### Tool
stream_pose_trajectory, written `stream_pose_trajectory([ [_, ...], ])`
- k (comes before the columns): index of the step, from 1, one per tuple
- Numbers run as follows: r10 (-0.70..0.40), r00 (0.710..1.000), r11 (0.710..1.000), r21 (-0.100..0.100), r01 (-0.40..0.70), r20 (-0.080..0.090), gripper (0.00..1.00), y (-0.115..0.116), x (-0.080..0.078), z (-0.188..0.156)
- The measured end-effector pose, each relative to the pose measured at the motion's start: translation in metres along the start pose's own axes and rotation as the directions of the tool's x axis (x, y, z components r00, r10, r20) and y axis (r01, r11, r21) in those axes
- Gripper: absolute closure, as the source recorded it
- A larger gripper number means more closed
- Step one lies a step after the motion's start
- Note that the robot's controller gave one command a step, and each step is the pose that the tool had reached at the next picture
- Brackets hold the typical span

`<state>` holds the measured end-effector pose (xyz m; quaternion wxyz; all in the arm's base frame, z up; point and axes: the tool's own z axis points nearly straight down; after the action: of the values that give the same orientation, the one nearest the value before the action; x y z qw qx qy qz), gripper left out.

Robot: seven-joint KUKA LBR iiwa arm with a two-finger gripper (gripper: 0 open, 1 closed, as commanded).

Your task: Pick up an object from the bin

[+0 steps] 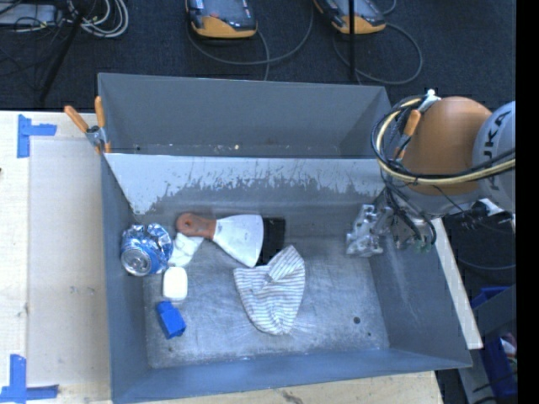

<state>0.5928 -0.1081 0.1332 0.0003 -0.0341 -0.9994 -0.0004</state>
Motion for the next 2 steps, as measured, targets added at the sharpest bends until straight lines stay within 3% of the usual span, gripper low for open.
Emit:
stream_pose_trajectory([
  [1,-0.001,1.0,1.0,0.0,0.001,0.0,1.0,0.0,0.0,0.0],
  [2,-0.026,1.0,1.0,0.0,0.026,0.0,1.0,0.008,0.039,-0.005],
])
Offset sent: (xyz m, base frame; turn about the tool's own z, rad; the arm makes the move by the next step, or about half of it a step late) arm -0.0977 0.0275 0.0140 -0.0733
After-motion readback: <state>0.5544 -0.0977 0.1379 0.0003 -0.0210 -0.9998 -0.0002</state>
